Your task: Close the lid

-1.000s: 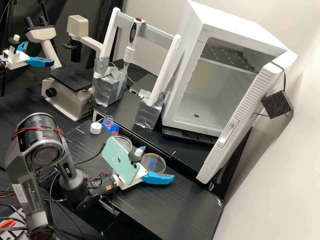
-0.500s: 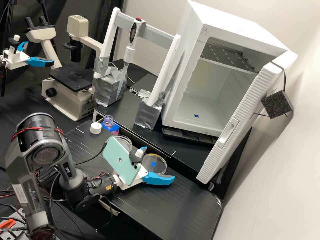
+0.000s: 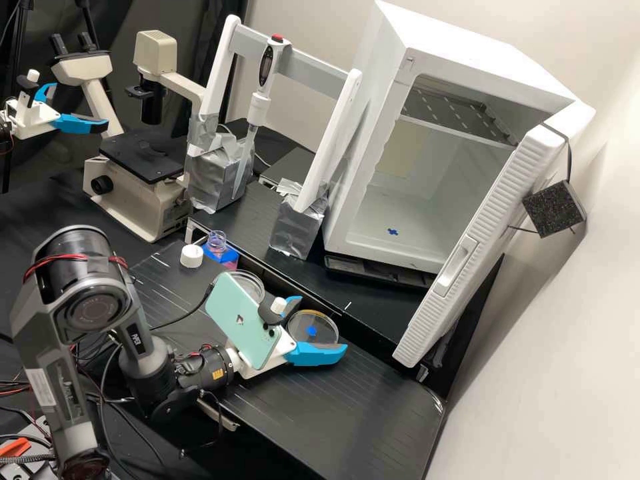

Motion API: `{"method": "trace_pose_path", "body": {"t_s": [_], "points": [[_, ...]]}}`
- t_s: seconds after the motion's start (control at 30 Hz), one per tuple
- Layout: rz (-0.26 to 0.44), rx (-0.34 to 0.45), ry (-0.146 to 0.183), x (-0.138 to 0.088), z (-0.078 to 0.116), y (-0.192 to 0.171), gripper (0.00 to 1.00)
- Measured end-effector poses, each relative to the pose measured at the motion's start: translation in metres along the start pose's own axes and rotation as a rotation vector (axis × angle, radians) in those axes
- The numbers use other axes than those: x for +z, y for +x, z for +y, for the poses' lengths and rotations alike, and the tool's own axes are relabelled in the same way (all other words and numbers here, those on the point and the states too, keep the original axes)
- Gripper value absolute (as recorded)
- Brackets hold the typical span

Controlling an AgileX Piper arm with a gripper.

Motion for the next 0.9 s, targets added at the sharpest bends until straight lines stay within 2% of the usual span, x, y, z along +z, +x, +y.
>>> {"method": "trace_pose_path", "body": {"t_s": [0.73, 0.9], "points": [[0.002, -0.002, 0.0, -0.0005, -0.0004, 0.0, 0.0], [0.022, -0.026, 0.032, -0.0025, 0.0005, -0.0019, 0.0]]}}
